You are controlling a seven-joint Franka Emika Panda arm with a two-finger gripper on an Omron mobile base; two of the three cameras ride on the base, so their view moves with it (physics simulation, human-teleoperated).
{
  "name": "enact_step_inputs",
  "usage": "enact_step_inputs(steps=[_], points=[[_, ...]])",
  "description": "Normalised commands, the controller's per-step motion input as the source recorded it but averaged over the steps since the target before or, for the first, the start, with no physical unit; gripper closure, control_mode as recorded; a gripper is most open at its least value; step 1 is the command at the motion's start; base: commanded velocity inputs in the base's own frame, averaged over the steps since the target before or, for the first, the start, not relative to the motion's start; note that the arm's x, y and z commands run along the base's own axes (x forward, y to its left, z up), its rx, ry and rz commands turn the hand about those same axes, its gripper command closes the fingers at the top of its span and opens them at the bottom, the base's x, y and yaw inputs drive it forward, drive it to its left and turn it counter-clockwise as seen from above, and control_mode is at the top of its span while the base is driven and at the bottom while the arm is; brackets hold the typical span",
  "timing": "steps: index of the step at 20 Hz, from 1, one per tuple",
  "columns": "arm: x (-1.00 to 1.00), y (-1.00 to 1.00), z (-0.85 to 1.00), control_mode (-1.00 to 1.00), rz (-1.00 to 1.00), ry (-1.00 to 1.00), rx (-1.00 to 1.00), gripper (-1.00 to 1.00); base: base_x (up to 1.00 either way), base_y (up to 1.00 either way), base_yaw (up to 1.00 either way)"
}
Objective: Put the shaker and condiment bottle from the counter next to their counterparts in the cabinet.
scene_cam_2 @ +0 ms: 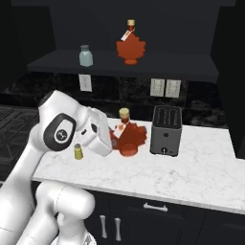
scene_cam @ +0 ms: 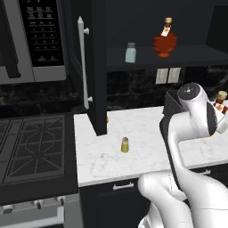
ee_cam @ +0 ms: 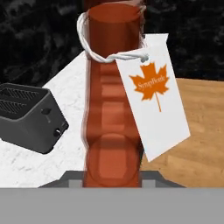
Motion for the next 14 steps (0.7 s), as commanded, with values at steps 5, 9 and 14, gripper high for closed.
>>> enact_step_inputs(steps=[5,9,14], points=[[-0.31,0.04,0.98,-1.00,0.16,0.02,-0.06,1.00,0.00,0.00,0.00],[-0.18,0.25,0.84,-1.00,0.21,0.13,-0.08,1.00,0.00,0.00,0.00],[-0.08,0.55,0.13,-1.00,0.18,0.03,-0.16,1.00,0.00,0.00,0.00]])
